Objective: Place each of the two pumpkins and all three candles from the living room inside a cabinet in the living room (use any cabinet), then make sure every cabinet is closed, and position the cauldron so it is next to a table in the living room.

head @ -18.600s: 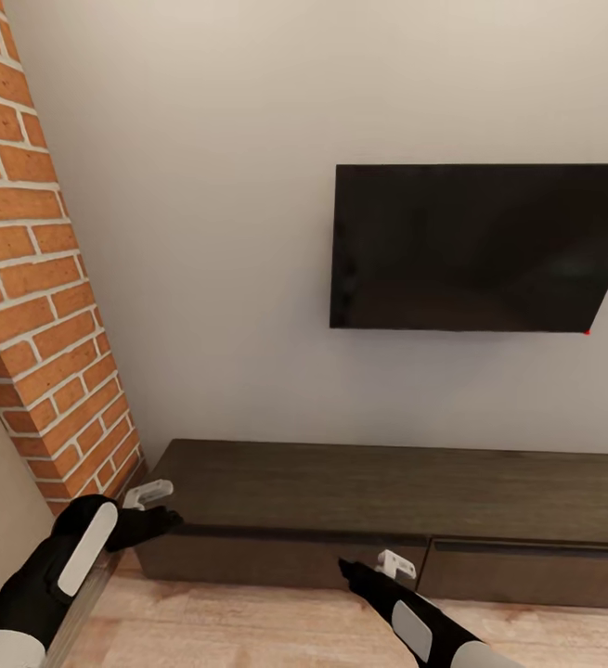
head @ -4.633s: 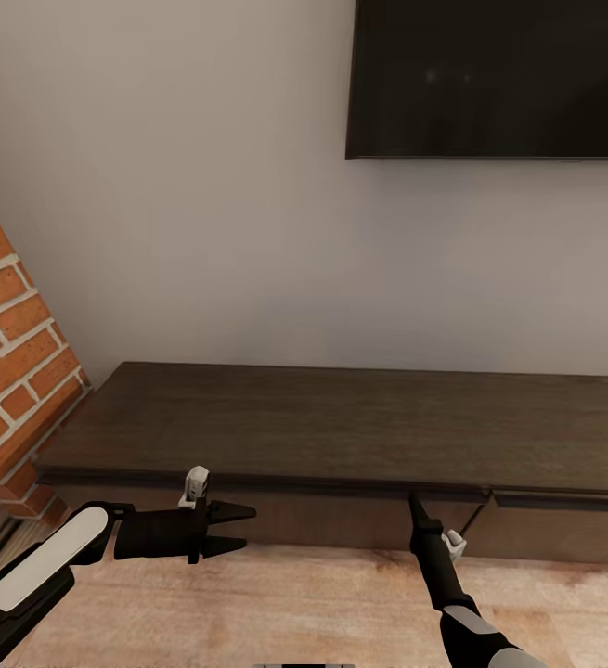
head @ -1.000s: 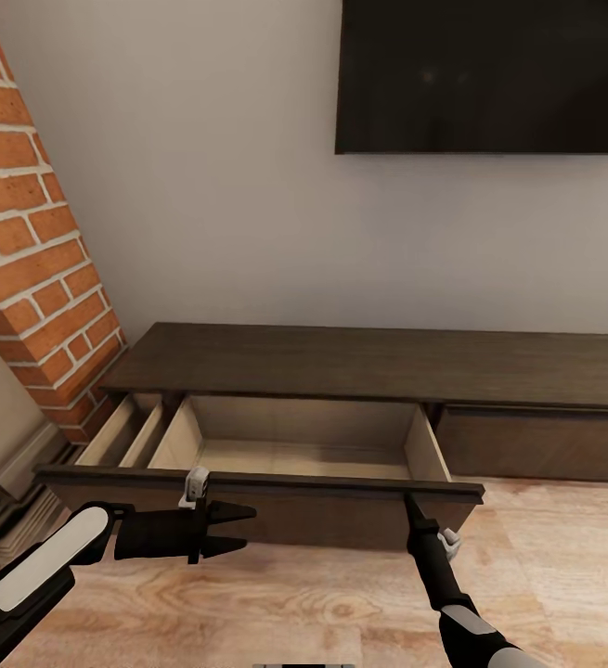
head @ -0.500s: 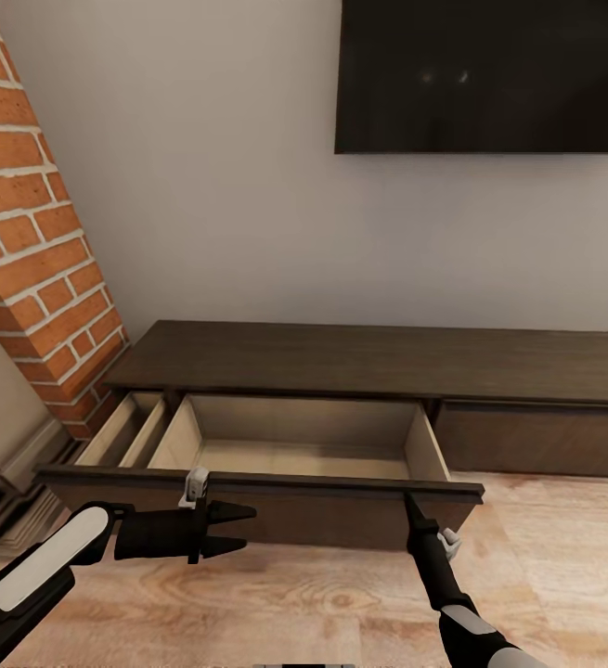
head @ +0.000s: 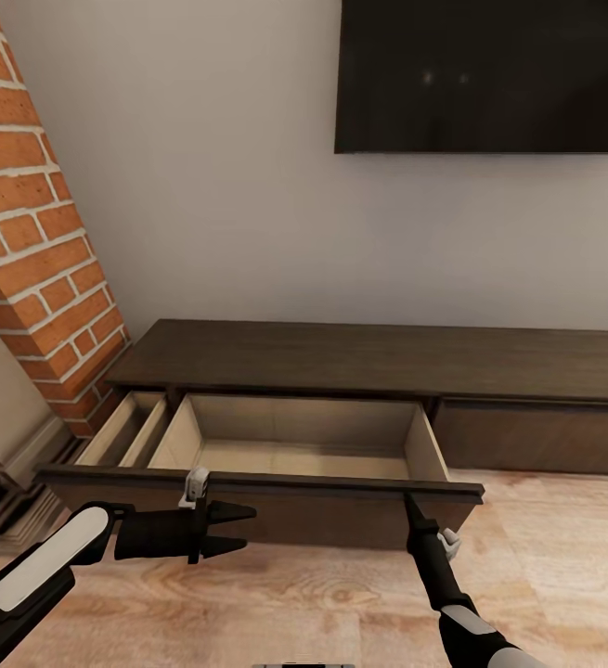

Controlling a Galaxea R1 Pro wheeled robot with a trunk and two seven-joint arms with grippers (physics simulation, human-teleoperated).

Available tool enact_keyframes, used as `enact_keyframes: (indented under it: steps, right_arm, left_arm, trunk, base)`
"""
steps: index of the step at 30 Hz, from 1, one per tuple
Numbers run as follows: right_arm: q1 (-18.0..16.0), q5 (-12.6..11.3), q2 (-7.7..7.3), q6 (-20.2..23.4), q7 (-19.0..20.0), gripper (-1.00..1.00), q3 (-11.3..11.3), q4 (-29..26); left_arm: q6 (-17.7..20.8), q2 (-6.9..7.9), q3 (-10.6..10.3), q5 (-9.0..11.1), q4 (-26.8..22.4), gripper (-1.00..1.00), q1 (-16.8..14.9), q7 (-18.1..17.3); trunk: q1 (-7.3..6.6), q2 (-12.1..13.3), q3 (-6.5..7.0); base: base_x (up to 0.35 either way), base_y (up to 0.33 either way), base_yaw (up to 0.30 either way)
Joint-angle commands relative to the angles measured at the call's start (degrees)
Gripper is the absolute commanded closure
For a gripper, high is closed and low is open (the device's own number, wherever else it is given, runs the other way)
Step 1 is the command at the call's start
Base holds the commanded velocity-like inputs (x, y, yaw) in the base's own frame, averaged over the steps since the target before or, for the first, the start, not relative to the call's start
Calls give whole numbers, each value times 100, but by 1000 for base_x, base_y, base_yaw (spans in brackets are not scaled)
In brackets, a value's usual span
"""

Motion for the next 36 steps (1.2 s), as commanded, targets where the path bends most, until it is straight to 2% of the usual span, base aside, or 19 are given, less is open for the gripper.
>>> enact_keyframes:
  steps: [1,30,31,36]
  right_arm:
    - [-1,-94,-5,3,3,100,-185,80]
    - [-1,-94,-5,8,33,100,-185,80]
    - [-1,-94,-5,9,27,-100,-185,80]
    - [-1,-94,-5,12,6,-100,-185,80]
  left_arm:
    - [-2,8,-11,-43,1,-100,-5,-57]
    - [-2,9,-10,-46,10,-100,-5,-56]
    - [-2,8,-10,-45,10,-100,-5,-56]
    - [-2,4,-8,-47,13,-100,-5,-55]
  trunk:
    - [-2,-2,-5]
    - [-2,-2,-5]
    - [-2,-2,-5]
    - [-2,-2,-5]
  base:
    - [-87,0,0]
    - [-25,0,0]
    - [0,0,0]
    - [0,0,0]
